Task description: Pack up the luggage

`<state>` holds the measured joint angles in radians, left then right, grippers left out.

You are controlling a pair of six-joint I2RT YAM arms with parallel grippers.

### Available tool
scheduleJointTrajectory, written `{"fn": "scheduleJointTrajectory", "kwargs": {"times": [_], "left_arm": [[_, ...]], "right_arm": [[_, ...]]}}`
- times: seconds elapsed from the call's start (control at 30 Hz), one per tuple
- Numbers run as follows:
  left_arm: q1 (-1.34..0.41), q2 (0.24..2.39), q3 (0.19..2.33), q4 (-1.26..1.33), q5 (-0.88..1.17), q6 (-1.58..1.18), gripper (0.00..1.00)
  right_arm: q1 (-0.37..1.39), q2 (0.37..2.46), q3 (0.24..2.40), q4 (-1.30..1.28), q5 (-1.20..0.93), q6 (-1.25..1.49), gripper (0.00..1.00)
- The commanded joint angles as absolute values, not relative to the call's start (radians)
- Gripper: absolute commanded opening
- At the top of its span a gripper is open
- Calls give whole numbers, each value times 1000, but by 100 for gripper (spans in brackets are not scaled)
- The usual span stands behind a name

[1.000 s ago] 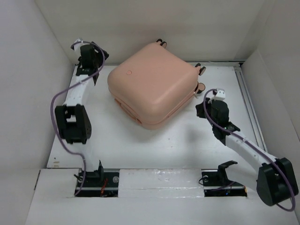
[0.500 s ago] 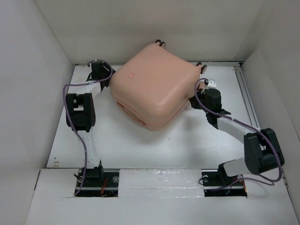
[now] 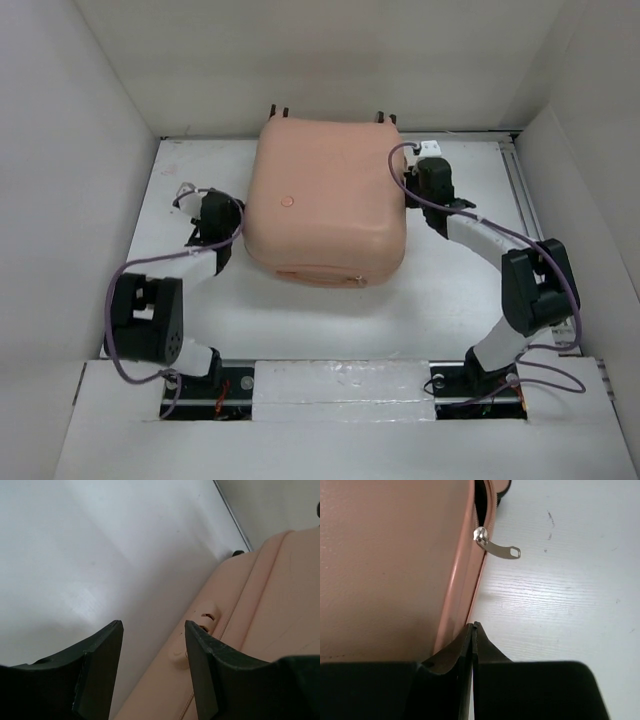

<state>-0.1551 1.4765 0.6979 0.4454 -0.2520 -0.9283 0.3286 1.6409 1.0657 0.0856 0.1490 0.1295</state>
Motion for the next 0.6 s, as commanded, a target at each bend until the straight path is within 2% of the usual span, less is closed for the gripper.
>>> {"fn": "scheduleJointTrajectory", "kwargs": {"times": [0.0, 0.1, 0.17, 0.2, 0.23, 0.33, 0.47, 0.57], "left_arm": [[-431, 1304, 599, 534, 46, -908, 49], [-440, 1146, 530, 477, 23, -890, 49], [-440, 1054, 529, 409, 0, -861, 49], [-440, 1027, 529, 394, 0, -850, 49], [-440, 1002, 520, 394, 0, -850, 51], [-440, 934, 520, 357, 12, -839, 51], [-440, 842, 500, 292, -79, -819, 51], [-440, 718, 480, 229, -205, -808, 52]], "right_arm": [[517, 1667, 1209, 120, -353, 152, 6], [517, 1700, 1288, 45, -362, 127, 11], [517, 1715, 1321, 17, -362, 127, 20], [517, 1715, 1347, 17, -362, 127, 26], [503, 1715, 1365, 17, -362, 139, 39], [468, 1682, 1449, -38, -339, 158, 57], [399, 1602, 1502, -77, -316, 158, 71], [345, 1468, 1444, -77, -342, 138, 73]]}}
